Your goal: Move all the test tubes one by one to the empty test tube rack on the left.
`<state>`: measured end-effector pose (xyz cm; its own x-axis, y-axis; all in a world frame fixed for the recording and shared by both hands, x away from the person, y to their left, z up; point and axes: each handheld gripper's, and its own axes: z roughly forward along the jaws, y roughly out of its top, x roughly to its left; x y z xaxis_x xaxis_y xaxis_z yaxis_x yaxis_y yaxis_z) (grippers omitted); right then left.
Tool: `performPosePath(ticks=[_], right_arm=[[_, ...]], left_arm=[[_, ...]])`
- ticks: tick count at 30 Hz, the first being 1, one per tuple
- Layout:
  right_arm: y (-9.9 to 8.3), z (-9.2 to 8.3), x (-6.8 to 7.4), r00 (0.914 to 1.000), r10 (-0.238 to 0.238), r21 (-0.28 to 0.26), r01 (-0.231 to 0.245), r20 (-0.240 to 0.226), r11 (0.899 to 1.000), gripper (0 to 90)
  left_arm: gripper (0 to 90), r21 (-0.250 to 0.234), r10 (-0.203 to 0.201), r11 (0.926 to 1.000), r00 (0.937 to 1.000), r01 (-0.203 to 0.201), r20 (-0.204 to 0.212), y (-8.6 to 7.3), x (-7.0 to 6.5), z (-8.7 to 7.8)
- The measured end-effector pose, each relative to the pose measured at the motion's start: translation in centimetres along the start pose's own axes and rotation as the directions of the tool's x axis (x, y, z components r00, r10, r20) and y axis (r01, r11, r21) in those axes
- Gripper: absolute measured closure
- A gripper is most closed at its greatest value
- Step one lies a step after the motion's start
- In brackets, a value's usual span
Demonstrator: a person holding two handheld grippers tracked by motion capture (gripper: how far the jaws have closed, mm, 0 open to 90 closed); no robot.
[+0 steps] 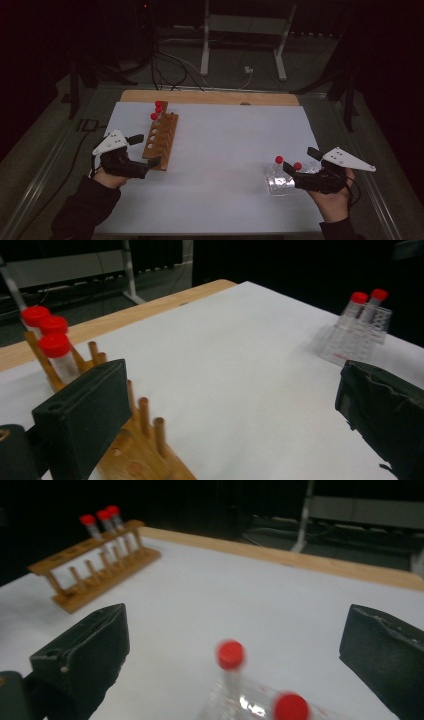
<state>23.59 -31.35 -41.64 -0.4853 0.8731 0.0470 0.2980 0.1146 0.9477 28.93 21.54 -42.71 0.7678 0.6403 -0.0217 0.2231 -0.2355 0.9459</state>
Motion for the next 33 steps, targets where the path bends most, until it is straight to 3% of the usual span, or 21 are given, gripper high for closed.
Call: performPosePath(ticks=[7, 14, 16, 21, 26, 33], right_arm=[[-2.6, -0.1, -2.1, 0.9982, 0.029, 0.055, -0.032, 0.053, 0.998, 4.6], [-4.7, 0.0, -2.9, 0.9958, 0.025, 0.116, -0.035, 0.088, 0.993, 9.6], [-5.2, 0.1, -3.0, 0.9955, 0.032, 0.128, -0.043, 0.089, 0.991, 17.8], [-6.0, 0.8, -2.9, 0.9949, 0.019, 0.159, -0.035, 0.099, 0.987, 27.5], [-6.6, 1.6, -2.7, 0.993, -0.056, 0.216, 0.033, 0.104, 0.976, 47.1], [-6.6, 2.2, -2.8, 0.9919, -0.067, 0.221, 0.042, 0.107, 0.974, 62.4]], left_arm=[[2.1, 0.0, 0.017, 0.9998, 0.9992, -0.017, 0.037, -1.0, -1.2, 0.0], [2.1, 0.022, 0.021, 0.9995, 0.9988, -0.022, 0.045, -1.8, -1.6, 0.5], [2.0, 0.025, 0.016, 0.9995, 0.9985, -0.018, 0.052, -1.9, -1.6, 0.5], [2.1, 0.033, 0.016, 0.9993, 0.9987, -0.017, 0.049, -2.2, -1.4, 0.5], [2.1, 0.037, 0.016, 0.9992, 0.9989, -0.018, 0.045, -2.4, -1.4, 0.6], [2.1, 0.043, 0.021, 0.9988, 0.9985, -0.023, 0.051, -2.4, -1.4, 0.7]])
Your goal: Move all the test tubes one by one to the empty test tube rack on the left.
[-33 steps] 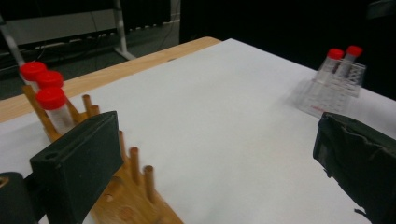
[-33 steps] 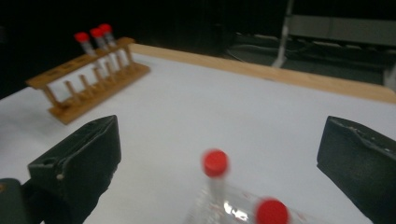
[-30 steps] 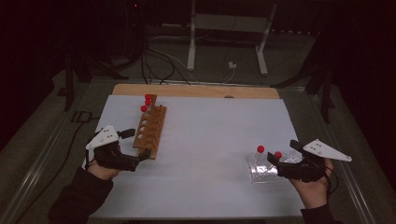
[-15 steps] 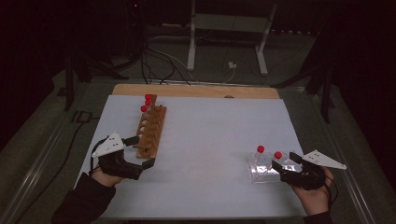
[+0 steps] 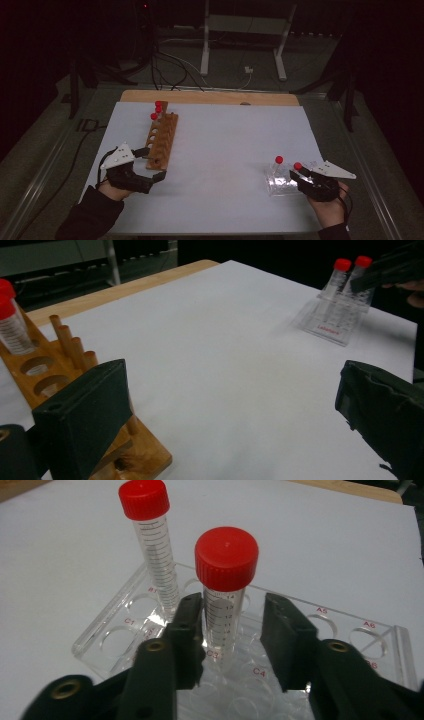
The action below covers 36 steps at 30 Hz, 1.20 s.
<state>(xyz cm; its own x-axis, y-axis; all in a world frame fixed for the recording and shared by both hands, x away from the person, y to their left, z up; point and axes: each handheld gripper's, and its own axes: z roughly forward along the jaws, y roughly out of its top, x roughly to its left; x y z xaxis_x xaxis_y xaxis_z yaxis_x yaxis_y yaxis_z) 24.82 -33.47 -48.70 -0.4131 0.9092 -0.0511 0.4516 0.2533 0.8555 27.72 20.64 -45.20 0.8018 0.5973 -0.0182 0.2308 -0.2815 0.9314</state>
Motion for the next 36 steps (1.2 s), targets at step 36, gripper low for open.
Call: performPosePath(ticks=[36], right_arm=[[4.5, -5.1, 2.7, 0.9971, -0.041, -0.119, 0.034, -0.063, 0.992, 75.1]], left_arm=[[2.1, -0.005, 0.01, 0.9999, 0.9999, -0.01, 0.008, 0.5, -0.3, -0.1]])
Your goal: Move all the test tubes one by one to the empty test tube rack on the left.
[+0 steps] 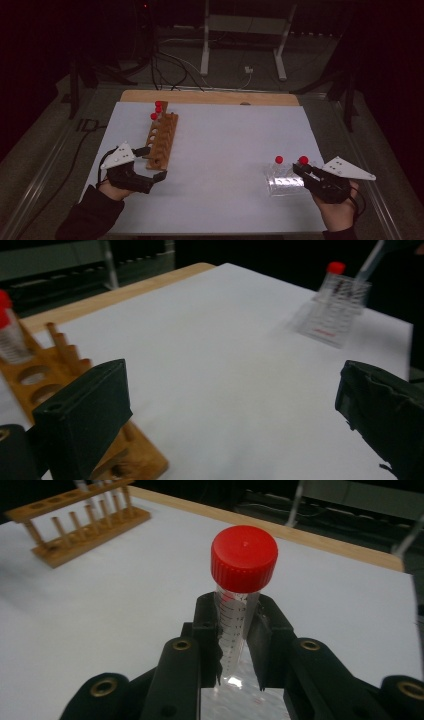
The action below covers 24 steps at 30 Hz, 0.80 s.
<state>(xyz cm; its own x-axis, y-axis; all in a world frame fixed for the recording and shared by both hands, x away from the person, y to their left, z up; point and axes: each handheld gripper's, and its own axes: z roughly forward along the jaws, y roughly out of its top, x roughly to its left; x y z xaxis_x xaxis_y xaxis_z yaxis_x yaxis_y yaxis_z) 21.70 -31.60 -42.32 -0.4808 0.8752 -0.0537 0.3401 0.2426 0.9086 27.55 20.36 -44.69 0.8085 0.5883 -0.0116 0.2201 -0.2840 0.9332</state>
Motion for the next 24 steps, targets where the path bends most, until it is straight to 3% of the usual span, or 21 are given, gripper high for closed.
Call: performPosePath(ticks=[13, 24], right_arm=[[1.6, 1.8, 2.4, 0.9943, -0.052, -0.002, 0.052, -0.093, 0.999, 75.1], [2.9, 4.2, 4.5, 0.9796, -0.107, 0.006, 0.11, -0.17, 0.994, 75.1]], left_arm=[[2.1, 0.003, 0.015, 0.9999, 0.9996, -0.015, 0.022, 0.7, -0.3, 0.1], [2.1, 0.012, 0.036, 0.9993, 0.9977, -0.036, 0.057, 2.1, -0.9, 0.8]])
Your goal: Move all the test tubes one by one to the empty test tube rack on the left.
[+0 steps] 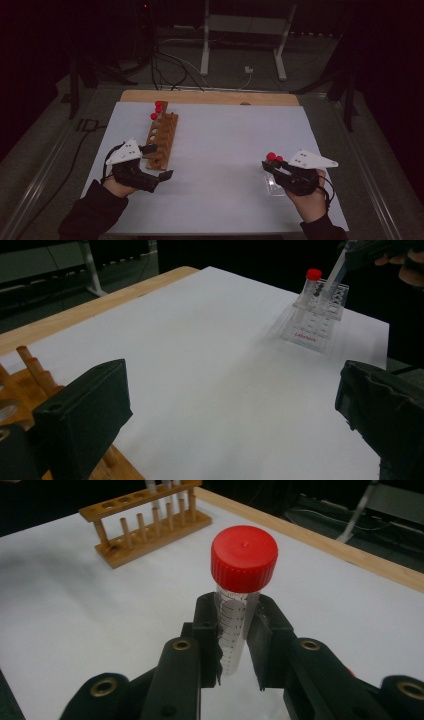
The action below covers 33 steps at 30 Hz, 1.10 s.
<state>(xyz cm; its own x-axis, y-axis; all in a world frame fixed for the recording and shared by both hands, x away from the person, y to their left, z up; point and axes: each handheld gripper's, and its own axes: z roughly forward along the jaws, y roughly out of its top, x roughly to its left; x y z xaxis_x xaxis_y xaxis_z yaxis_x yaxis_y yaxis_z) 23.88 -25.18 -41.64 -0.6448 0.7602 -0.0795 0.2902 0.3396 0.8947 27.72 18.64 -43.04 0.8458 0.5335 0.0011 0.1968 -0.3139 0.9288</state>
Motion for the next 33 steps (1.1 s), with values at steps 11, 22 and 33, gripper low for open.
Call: performPosePath(ticks=[11, 22, 33], right_arm=[[0.1, 2.8, 2.1, 0.9966, -0.037, 0.044, 0.04, -0.073, 0.998, 75.1], [-0.4, 4.7, 4.1, 0.9888, -0.073, 0.083, 0.085, -0.13, 0.993, 75.1], [-0.7, 5.5, 5.5, 0.9815, -0.089, 0.096, 0.106, -0.169, 0.99, 75.1]], left_arm=[[2.1, 0.02, 0.015, 0.9997, 0.9981, -0.016, 0.06, 1.2, -0.8, 1.6], [2.1, 0.038, 0.05, 0.9977, 0.9906, -0.055, 0.128, 2.4, -2.1, 3.5], [2.6, 0.044, 0.096, 0.9932, 0.9719, -0.108, 0.215, 3.7, -4.2, 6.5]])
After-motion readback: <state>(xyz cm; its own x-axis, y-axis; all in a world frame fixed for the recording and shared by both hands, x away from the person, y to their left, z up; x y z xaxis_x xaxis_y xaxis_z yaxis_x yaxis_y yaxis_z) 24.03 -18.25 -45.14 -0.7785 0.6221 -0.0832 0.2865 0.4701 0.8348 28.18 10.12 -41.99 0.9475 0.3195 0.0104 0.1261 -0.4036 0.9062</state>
